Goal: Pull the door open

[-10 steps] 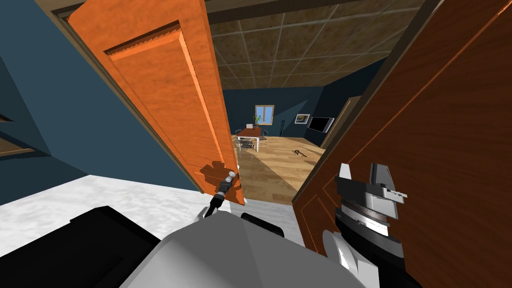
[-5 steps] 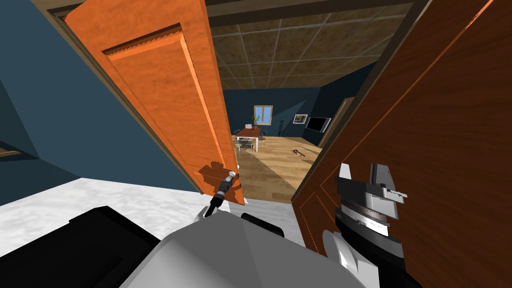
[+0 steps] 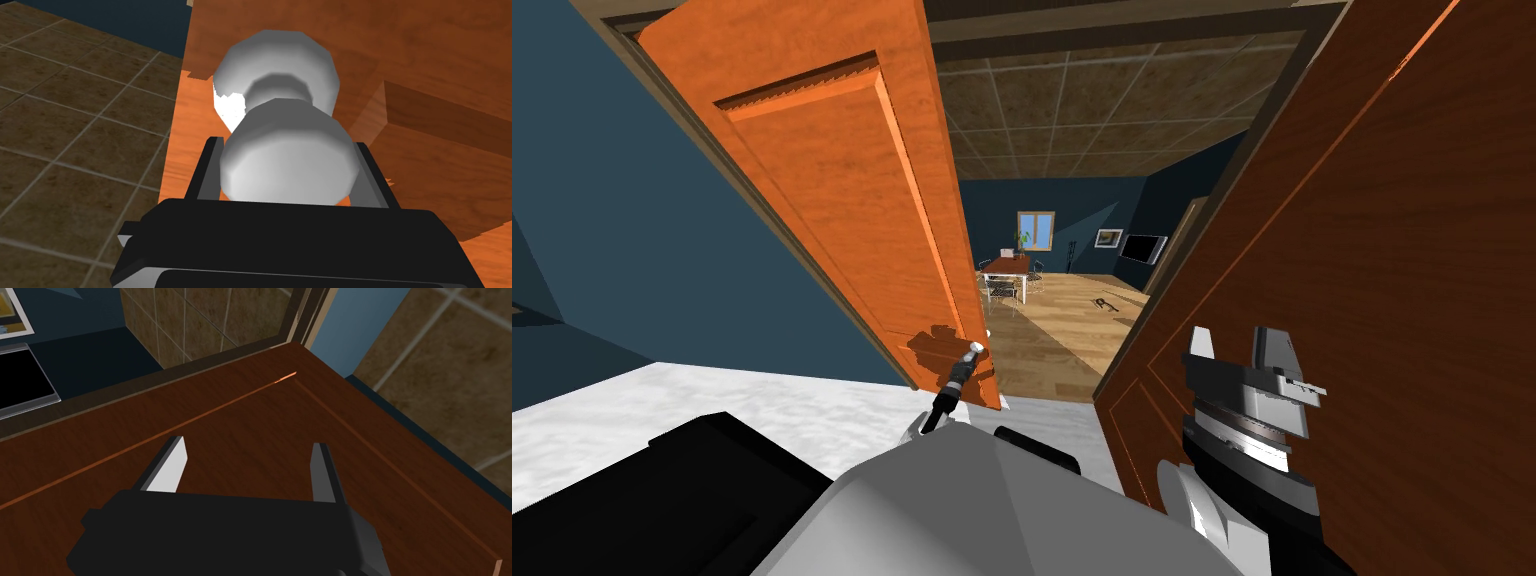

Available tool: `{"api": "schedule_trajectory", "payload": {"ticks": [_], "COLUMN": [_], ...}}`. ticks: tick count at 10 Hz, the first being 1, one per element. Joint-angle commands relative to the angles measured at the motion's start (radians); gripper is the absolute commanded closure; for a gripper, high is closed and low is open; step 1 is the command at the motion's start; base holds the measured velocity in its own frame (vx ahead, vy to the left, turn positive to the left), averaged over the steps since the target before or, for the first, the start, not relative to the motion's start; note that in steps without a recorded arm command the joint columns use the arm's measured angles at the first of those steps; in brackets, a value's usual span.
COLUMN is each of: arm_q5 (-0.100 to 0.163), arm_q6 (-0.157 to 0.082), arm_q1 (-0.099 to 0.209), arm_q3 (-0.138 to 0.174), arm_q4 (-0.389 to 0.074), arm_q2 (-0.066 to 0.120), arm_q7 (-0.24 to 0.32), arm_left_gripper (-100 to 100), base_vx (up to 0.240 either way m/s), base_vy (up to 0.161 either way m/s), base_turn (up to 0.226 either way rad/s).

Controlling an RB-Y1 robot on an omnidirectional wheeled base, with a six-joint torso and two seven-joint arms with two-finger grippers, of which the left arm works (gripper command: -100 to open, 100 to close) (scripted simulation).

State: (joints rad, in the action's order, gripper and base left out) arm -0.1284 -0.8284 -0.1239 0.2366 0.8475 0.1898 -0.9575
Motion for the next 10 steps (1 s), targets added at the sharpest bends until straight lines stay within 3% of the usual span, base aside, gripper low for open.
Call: {"api": "schedule_trajectory", "payload": {"ticks": [1,10], "arm_q5": [0.009,0.070], "arm_q6": [0.001,-0.001], "arm_q1": [-0.001,0.008], "arm_q3": [-0.009,-0.040], "arm_q4": [0.000,-0.010], "arm_q2": [-0.004,0.008], "arm_q7": [0.040,0.254], "arm_left_gripper": [100,100], "base_vx": [-0.024,-0.035], "base_vy": [0.007,0.016], "base_turn": [-0.031,-0.043]}}
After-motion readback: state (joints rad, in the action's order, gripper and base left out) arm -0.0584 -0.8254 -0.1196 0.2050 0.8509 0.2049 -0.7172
